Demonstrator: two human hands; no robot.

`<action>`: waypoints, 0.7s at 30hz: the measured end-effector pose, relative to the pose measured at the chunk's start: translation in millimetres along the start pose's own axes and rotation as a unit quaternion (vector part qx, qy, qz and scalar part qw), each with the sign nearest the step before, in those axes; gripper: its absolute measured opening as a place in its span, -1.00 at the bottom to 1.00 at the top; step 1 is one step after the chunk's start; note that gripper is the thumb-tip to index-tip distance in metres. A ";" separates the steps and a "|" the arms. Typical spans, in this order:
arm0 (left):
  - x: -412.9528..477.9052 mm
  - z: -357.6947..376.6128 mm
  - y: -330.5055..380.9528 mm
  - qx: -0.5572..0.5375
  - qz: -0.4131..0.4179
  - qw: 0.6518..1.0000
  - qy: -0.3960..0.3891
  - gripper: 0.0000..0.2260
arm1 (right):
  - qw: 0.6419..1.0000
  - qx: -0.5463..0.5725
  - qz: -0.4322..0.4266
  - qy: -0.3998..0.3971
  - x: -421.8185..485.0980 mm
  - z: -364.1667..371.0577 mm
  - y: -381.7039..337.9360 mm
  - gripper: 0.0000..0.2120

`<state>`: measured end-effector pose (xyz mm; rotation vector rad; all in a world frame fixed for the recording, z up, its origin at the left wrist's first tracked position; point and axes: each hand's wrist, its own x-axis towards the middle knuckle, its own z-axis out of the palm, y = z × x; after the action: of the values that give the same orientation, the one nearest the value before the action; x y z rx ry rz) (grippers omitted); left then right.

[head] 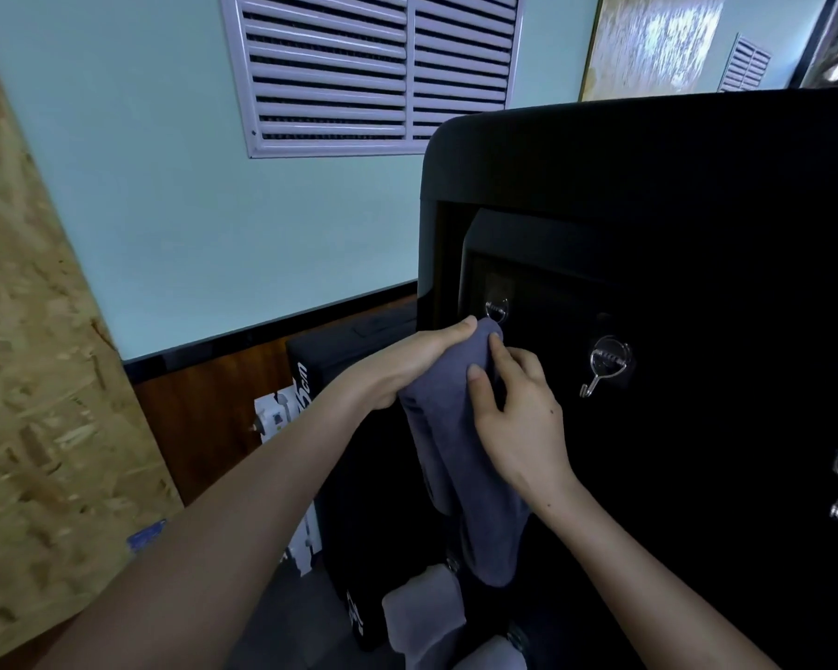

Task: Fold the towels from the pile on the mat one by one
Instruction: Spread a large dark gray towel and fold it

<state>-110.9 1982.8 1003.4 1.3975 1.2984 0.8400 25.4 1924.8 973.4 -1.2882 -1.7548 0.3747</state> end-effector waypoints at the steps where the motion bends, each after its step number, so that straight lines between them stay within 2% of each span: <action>1: -1.5 0.6 1.6 0.000 -0.004 1.000 0.001 -0.55 | 1.000 0.006 -0.004 -0.003 -0.4 -0.4 0.9 -0.50; 6: -6.1 1.2 6.4 0.011 0.020 1.000 0.014 -0.57 | 0.998 0.063 -0.014 0.016 -4.6 -3.2 6.6 -0.54; 11: -22.0 2.4 5.5 0.092 0.059 0.992 0.062 -0.57 | 0.998 0.022 -0.040 0.048 -12.9 -3.7 8.7 -0.59; 16: -58.0 1.7 3.4 0.206 0.169 0.946 0.184 -0.69 | 0.996 0.005 -0.039 0.083 -34.2 -7.7 -1.4 -0.66; 18: -73.6 -0.2 -4.0 0.233 0.215 0.927 0.199 -0.74 | 0.996 -0.004 -0.030 0.087 -49.9 -9.1 -6.6 -0.65; 21: -100.4 -1.6 -19.4 0.220 0.276 0.917 0.186 -0.83 | 0.995 -0.015 0.002 0.096 -80.6 -9.8 -13.6 -0.64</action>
<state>-135.7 1883.6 999.3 2.0979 1.4574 1.2937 29.3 1846.1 949.4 -1.3045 -1.6013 0.2195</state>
